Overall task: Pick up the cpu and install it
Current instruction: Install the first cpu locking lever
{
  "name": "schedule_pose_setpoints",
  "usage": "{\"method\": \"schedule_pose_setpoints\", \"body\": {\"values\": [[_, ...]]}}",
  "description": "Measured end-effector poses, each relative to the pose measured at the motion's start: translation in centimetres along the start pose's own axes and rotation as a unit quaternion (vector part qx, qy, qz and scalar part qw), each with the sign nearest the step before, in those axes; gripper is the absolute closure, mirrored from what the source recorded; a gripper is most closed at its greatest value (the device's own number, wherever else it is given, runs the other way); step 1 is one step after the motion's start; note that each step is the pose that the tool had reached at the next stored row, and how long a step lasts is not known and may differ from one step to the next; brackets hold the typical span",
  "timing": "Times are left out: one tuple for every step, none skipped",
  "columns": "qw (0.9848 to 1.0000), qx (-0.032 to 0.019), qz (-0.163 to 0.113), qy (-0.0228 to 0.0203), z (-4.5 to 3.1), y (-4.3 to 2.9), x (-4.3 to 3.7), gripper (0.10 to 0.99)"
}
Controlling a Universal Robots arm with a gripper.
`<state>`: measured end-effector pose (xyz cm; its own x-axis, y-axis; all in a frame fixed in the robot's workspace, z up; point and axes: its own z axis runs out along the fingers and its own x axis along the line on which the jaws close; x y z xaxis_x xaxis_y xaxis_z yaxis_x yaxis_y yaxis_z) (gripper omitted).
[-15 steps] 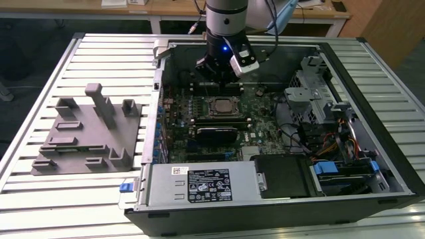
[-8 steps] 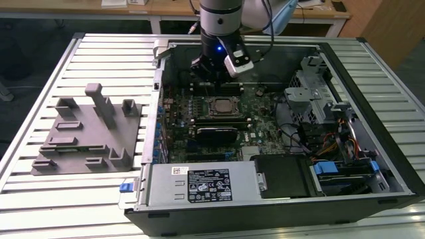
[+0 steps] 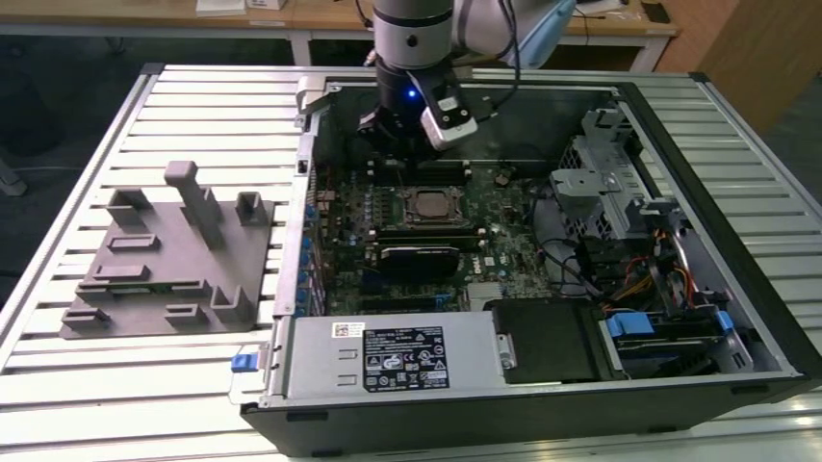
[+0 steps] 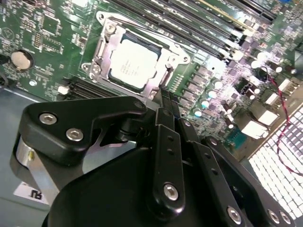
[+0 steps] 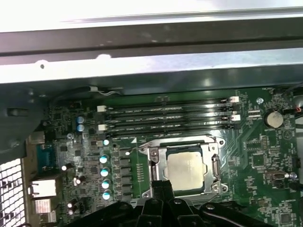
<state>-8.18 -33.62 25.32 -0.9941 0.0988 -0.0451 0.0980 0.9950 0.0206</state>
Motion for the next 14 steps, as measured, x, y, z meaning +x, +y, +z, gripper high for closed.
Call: {"method": "schedule_pose_setpoints", "body": {"values": [[1.0,0.0,0.0,0.0,-0.01,-0.02,0.14,0.98],[1.0,0.0,0.0,0.0,-0.01,-0.04,0.28,0.98],[1.0,0.0,0.0,0.0,-0.02,-0.06,0.4,0.98],[1.0,0.0,0.0,0.0,-0.03,-0.09,0.51,0.98],[1.0,0.0,0.0,0.0,-0.03,-0.12,0.63,0.98],[1.0,0.0,0.0,0.0,-0.04,-0.15,0.77,0.98],[1.0,0.0,0.0,0.0,-0.04,-0.17,0.9,0.98],[1.0,0.0,0.0,0.0,-0.05,-0.19,1.03,0.98],[1.0,0.0,0.0,0.0,-0.06,-0.22,1.15,0.98],[1.0,0.0,0.0,0.0,-0.06,-0.24,1.29,0.98],[1.0,0.0,0.0,0.0,-0.07,-0.27,1.42,0.98],[1.0,0.0,0.0,0.0,-0.07,-0.3,1.56,0.98],[1.0,-0.0001,0.0,0.0,-0.08,-0.32,1.65,0.98],[1.0,-0.0001,0.0,0.0,-0.08,-0.35,1.72,0.98]]}}
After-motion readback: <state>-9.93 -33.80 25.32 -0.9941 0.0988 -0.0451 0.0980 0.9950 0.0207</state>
